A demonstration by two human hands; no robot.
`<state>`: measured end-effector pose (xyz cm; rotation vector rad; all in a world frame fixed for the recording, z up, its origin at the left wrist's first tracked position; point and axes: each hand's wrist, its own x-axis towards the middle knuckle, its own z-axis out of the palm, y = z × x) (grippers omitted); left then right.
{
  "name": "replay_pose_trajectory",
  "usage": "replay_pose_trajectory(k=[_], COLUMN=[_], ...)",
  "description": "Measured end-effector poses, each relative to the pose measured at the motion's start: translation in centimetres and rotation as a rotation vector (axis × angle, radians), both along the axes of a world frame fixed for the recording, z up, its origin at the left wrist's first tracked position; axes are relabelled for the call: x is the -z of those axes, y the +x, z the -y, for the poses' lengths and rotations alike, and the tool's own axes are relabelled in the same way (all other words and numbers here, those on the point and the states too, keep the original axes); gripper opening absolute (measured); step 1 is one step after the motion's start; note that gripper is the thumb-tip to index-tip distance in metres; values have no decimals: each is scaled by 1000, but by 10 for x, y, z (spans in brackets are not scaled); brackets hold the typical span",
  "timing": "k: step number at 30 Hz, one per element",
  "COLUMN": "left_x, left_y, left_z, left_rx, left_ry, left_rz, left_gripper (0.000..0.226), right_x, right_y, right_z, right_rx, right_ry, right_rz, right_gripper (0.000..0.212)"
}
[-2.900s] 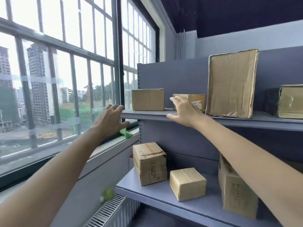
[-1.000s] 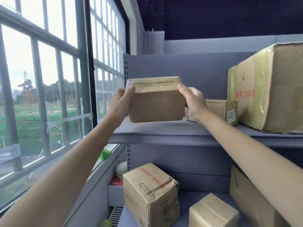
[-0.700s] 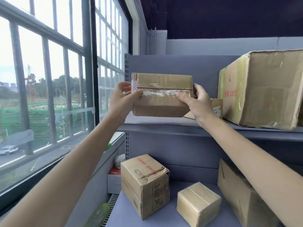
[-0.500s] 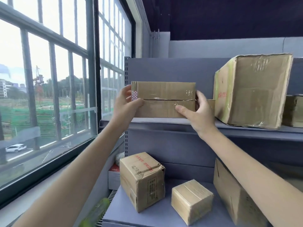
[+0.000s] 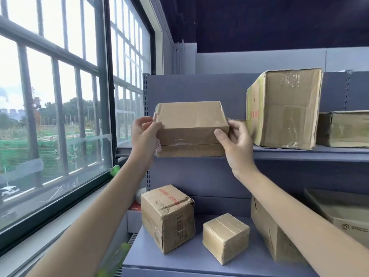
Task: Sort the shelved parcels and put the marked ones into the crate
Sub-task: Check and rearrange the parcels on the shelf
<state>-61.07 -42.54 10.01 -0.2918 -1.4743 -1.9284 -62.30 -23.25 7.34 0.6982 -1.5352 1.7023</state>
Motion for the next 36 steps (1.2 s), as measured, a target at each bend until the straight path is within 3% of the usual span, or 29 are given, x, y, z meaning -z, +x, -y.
replay_pose_trajectory(k=[2,4,7,15,20,22,25,26,29,30,33,36], left_x=[6,12,20,36,31,28,27,26,20,17,13,8], left_y=[1,3,3,0,3,4,3,4,5,9,9,19], left_z=[5,10,14,22,28,28,23,20,10,5,-3,-2], left_rx=[34,80,164,228,131,37,6,20,-56,-84,-76,0], left_ry=[19,59,120,166,28,-80,-227,-262,-334,-345,-316,-222], left_rz=[-21,-40,-26,-5,-10,1,63,95,201,227,251,259], left_gripper=[20,28,39,42,35,27,18,29,96,105,100,115], right_x=[0,-1,6,19,22,24,29,29,31,31,34,40], right_y=[-1,-1,-5,-6,-1,2,8,12,22,25,31,39], right_z=[4,7,8,6,5,6,9,11,19,22,27,31], right_rx=[-57,-100,-150,-316,-356,-313,-222,-192,-87,-55,-11,70], right_ry=[-99,-148,-106,-152,-123,-137,-62,-23,38,40,33,82], right_rz=[70,159,205,351,454,407,294,256,171,146,80,7], right_gripper=[30,43,28,45,76,72,89,94,109,111,112,109])
